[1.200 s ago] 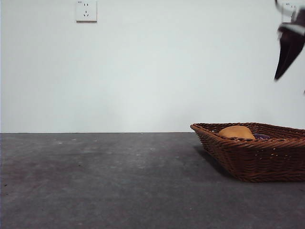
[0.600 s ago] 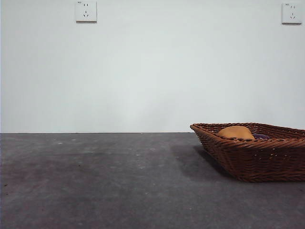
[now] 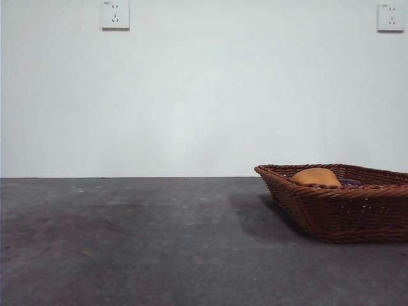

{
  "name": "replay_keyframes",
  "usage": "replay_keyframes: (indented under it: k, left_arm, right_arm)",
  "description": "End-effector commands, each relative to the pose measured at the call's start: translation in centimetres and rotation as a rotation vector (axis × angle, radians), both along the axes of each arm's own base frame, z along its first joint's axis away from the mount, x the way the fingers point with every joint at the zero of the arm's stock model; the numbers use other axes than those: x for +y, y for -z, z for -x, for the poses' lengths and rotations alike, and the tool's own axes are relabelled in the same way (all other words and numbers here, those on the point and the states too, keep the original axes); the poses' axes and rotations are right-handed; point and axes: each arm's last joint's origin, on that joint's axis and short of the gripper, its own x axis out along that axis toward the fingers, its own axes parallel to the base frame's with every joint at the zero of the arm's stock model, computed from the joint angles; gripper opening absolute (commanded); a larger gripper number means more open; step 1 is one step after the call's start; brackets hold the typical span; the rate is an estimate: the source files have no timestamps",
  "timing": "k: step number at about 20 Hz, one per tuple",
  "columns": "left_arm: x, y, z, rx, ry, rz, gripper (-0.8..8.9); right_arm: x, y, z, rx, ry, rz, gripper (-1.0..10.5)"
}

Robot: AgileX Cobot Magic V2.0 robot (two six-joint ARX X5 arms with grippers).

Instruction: Help me put the vegetables on the table into the basket

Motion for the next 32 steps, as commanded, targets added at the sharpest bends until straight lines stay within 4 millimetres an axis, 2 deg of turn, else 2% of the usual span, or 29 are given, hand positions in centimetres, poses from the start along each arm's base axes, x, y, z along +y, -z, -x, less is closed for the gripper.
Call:
replay_keyframes:
  k: [1,12,18,20,25,28,30,32]
  left_arm:
    - [0.1,0.0,0.1,-0.006,0.002,0.002,-0.04]
    - [-0.4,0.3,-0.5,0.021,0.002,-0.019,-0.04]
    - [-0.5,-0.5,-1.1,-0.085,-0.075,0.012,-0.04]
    - [-0.1,-1.2,-1.0,-0.165,-0.136,0.037,-0.04]
    - [3.2,-2.5,0.1,-0.413,-0.34,0.09,-0.04]
    - [4.6,-0.6,0.6,-0.555,-0.385,0.154,-0.04]
    - [5.2,2.2,0.2,-0.64,-0.454,0.16,-0.04]
    - [5.6,5.9,-0.4,-0.679,-0.491,0.161,-0.04]
  right_arm:
    - [0.0,0.2,0.1,0.027,0.009,0.003,0.0]
    - [-0.5,0.8,-1.1,0.077,0.099,0.138,0.0]
    - [-0.8,1.1,-1.6,0.096,0.131,0.19,0.0]
    - [-0.8,1.1,-1.6,0.098,0.131,0.19,0.0]
    - [-0.8,1.1,-1.7,0.1,0.132,0.19,0.0]
    - [-0.8,1.1,-1.7,0.1,0.131,0.19,0.0]
    - [-0.8,1.1,-1.7,0.1,0.131,0.19,0.0]
    - [-0.8,1.1,-1.7,0.1,0.131,0.19,0.0]
